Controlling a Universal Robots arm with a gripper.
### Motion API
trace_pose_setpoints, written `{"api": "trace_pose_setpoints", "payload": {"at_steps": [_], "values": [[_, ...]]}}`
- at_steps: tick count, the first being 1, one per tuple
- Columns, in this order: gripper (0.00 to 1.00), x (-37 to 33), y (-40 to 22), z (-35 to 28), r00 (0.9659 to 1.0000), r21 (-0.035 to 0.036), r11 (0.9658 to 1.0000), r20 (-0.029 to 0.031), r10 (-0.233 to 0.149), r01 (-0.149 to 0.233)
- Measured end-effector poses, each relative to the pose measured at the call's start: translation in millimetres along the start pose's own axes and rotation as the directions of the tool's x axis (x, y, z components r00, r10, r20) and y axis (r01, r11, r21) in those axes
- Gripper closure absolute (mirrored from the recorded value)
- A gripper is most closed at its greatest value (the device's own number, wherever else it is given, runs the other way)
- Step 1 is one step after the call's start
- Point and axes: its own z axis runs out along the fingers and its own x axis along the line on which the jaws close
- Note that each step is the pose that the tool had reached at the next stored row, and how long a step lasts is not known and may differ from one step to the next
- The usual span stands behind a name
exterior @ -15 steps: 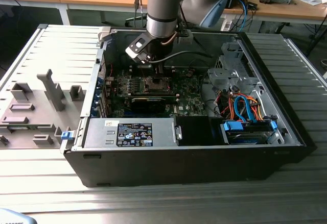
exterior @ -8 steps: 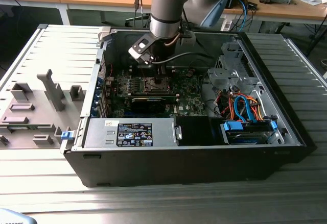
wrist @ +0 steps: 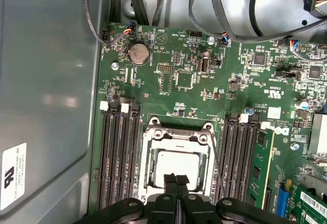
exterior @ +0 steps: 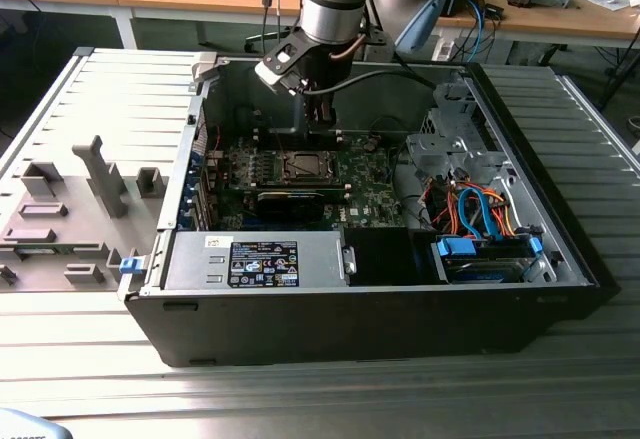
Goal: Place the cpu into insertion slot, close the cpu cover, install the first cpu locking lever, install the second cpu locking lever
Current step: 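Close the cpu cover, then install the first cpu locking lever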
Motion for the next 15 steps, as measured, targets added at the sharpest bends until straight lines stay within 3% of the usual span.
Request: {"api": "trace_pose_setpoints", "payload": {"at_steps": [15], "values": [[0.89, 0.0, 0.0, -0.2, 1.0000, 0.0001, 1.0000, 0.0004, -0.006, 0.006]]}}
